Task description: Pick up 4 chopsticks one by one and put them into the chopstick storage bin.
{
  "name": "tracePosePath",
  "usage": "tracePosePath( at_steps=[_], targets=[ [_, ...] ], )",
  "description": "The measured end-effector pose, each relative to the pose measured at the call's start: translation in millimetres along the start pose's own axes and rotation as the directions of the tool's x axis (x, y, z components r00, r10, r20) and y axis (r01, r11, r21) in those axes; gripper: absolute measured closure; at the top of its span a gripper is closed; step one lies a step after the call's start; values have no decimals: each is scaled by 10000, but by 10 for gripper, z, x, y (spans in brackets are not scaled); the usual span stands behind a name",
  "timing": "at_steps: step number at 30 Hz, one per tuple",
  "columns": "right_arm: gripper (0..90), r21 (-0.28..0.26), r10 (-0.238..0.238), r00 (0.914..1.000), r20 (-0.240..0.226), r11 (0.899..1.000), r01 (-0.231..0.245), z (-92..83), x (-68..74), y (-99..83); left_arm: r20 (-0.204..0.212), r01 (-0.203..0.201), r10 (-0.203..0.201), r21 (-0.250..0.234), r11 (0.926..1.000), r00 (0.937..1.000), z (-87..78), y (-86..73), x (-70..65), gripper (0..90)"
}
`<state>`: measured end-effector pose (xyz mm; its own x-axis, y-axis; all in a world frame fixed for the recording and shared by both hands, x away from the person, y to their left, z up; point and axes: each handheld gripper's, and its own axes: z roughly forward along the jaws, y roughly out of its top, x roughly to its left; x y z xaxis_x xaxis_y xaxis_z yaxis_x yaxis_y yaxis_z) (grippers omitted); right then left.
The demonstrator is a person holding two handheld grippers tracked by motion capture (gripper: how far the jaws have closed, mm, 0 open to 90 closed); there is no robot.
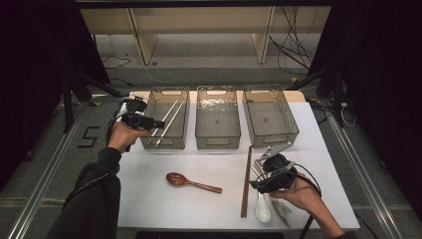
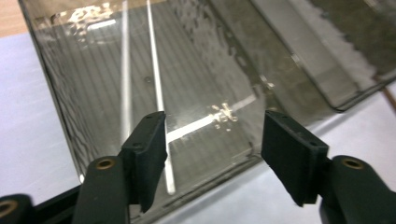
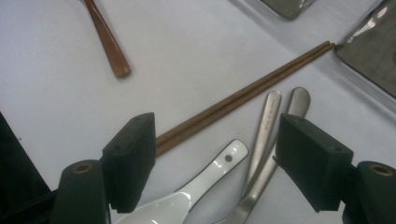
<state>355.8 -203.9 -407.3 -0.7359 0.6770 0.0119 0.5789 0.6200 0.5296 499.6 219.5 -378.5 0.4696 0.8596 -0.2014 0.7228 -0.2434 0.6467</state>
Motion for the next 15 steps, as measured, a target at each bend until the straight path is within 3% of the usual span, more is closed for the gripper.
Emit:
tracePosePath(
  at_steps=[3,8,15],
  targets=[
    [299,-17,2,10000,16,10000,-2,1,21,23,359,-128,136,-243,9996,9993,-80,-66,-67,338],
    [308,103,144,9999,-35,9998,-144,25,48,52,608,-439,471,-539,9976,9970,-206,-215,-211,293],
    [337,426,396,9992,91,9983,-399,111,68,84,564,-886,926,-690,9937,9941,-376,-388,-403,253]
  ],
)
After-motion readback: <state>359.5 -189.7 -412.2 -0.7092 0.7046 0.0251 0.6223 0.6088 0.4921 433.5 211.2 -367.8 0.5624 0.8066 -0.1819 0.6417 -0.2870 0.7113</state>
